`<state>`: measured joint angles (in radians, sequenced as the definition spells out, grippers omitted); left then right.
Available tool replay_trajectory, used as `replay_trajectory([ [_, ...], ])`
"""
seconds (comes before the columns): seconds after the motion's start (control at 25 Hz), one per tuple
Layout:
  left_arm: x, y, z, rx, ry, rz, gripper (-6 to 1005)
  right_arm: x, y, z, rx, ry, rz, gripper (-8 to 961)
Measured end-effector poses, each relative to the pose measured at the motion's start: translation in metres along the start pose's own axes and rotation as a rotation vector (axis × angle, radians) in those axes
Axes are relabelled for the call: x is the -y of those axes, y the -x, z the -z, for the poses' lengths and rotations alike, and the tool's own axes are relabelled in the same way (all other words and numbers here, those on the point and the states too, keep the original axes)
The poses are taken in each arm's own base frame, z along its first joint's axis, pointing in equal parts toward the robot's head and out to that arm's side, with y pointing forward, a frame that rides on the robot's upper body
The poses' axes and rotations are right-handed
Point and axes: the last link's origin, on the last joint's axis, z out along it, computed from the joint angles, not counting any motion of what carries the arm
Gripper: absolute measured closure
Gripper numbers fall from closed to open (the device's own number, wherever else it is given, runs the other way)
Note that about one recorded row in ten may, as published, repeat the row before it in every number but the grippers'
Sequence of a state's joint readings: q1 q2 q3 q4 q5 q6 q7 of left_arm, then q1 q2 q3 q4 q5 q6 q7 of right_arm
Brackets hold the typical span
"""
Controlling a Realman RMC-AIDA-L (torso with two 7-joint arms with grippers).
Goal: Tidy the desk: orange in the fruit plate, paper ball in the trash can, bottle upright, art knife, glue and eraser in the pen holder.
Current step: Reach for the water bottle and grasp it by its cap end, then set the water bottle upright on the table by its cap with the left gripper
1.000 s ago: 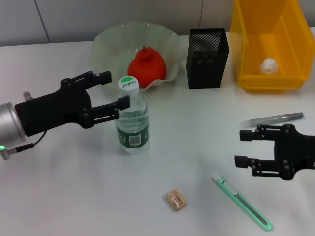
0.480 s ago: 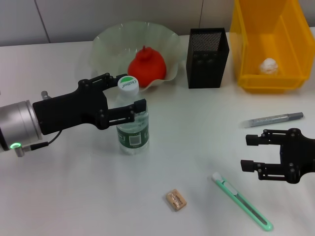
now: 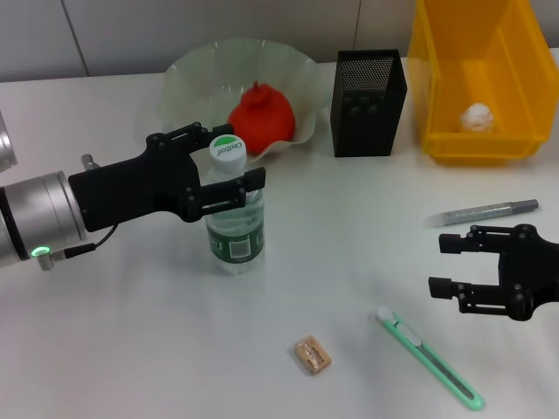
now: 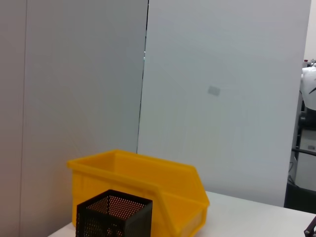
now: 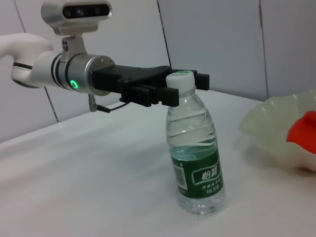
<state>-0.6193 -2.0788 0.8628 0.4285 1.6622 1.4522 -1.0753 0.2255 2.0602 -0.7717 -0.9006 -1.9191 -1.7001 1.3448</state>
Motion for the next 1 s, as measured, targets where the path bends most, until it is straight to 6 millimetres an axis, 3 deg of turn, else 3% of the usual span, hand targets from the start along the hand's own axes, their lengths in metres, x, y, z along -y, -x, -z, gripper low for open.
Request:
replay_trajectory([
  [0.12,0.0,0.0,0.0,-0.006,-0.003,-0.014,183,0.001,0.0,0.0,0.0,-0.007,-0.002,283],
  [0.56,-0.002,0.005,-0.001,0.011,-0.005,-0.018,554,0.003,0.002,-0.003,0.003,-0.008,0.004,283],
  [0.76,-0.001,0.004,0.0,0.004,-0.007,-0.022,554,0.003,0.003,-0.004,0.004,-0.006,0.005,282],
  [1.0,0.01,-0.014,0.001,-0.041,-0.042,-0.043,553,0.003,0.004,-0.004,0.007,-0.005,0.006,282],
])
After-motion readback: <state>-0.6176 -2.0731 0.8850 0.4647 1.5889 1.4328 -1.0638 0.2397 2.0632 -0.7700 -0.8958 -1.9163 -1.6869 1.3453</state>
